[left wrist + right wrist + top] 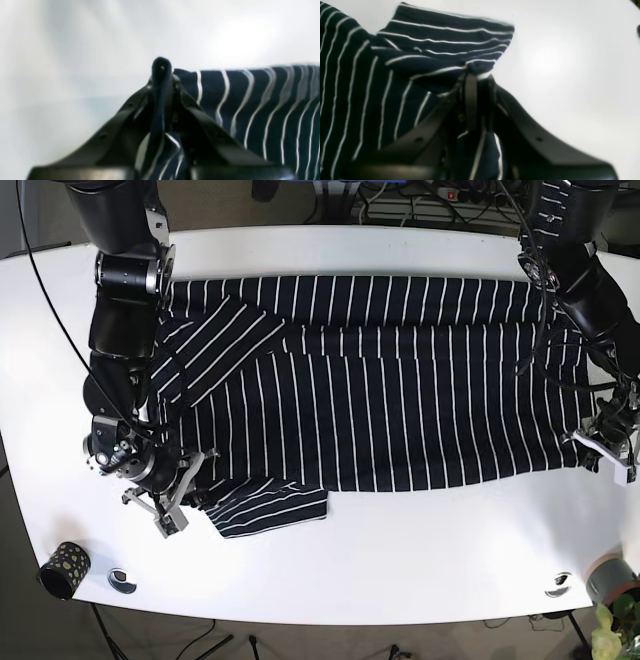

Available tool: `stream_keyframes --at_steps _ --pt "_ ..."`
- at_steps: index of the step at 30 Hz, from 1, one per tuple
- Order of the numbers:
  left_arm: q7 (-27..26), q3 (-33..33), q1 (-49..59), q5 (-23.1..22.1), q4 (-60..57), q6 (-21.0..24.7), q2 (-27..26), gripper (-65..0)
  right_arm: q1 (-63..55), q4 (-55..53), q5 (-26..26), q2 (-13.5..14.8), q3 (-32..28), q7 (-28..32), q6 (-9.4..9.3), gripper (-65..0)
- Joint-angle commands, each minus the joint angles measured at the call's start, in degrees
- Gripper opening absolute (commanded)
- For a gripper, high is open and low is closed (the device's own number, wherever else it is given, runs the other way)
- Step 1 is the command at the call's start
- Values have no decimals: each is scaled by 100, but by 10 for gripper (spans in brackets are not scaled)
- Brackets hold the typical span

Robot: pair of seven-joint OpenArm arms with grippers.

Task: Fold the T-shirt properly
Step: 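Fold the hem edge over the shirt body toward the folded shoulder edge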

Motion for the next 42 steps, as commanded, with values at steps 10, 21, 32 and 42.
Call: stream_keyframes --at_steps 10,21,32,42 --pt "442 -67 562 -90 1797 -235 154 -650 -817 1986 83 42 582 -665 30 -628" --pt "1207 -524 1397 -90 3107 -235 559 -650 -1951 3551 83 -11 1048 -1324 30 -628" --pt "1251 -542 2074 -90 3389 -235 682 -650 -3156 4395 83 -424 1575 -1491 30 -623" --pt "1251 -472 2557 -72 3371 -235 524 -606 -3718 4501 83 -442 1628 -1491 30 -491"
